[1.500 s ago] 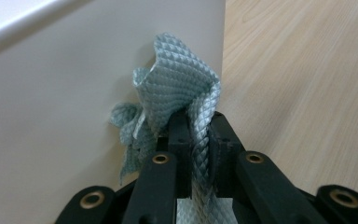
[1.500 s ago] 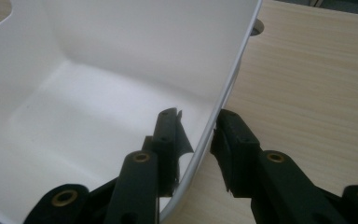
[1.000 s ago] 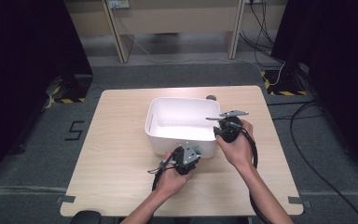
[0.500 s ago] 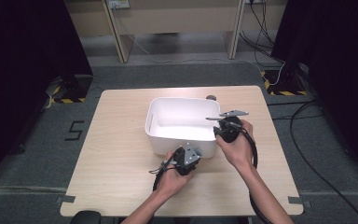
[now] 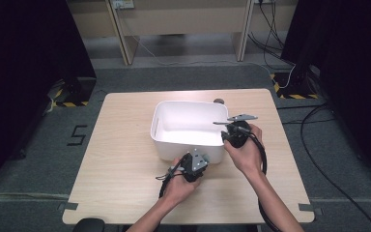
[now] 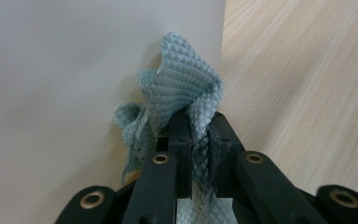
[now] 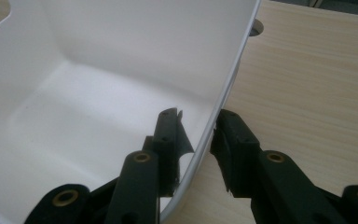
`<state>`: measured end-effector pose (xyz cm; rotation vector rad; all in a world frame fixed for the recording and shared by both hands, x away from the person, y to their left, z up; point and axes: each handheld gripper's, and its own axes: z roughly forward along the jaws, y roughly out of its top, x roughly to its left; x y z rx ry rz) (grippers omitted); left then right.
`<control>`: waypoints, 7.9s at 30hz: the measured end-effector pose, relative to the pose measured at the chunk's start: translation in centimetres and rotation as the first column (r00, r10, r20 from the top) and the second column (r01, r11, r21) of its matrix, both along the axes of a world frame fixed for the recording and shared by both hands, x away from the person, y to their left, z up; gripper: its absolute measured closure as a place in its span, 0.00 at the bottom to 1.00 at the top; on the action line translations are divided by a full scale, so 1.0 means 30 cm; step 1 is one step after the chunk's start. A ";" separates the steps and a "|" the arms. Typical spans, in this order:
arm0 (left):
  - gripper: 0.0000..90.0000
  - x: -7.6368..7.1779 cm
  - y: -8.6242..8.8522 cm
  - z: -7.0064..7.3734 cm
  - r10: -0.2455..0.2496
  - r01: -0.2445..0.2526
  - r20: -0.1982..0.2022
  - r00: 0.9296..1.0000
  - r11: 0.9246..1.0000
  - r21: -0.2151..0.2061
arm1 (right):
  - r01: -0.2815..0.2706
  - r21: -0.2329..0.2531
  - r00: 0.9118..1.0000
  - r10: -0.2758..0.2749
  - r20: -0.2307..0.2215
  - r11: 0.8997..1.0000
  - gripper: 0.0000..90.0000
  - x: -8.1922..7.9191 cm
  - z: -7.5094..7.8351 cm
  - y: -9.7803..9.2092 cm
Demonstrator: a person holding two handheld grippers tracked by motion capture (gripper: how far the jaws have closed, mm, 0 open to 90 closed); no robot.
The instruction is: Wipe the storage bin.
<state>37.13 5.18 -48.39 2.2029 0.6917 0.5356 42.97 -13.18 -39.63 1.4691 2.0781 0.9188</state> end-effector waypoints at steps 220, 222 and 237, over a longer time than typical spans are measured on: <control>0.91 0.040 -0.204 -0.041 -0.061 0.061 -0.005 0.998 0.997 0.046 | 0.012 0.049 1.000 -0.011 -0.025 0.999 0.84 0.008 0.002 -0.010; 0.91 0.043 -0.210 -0.042 -0.060 0.060 -0.007 0.998 0.997 0.047 | 0.011 0.048 1.000 -0.010 -0.025 0.999 0.84 0.008 0.002 -0.010; 0.91 0.040 -0.226 0.022 -0.042 0.042 0.026 0.999 0.999 -0.006 | 0.015 0.054 1.000 -0.013 -0.029 0.998 0.85 0.008 0.001 -0.010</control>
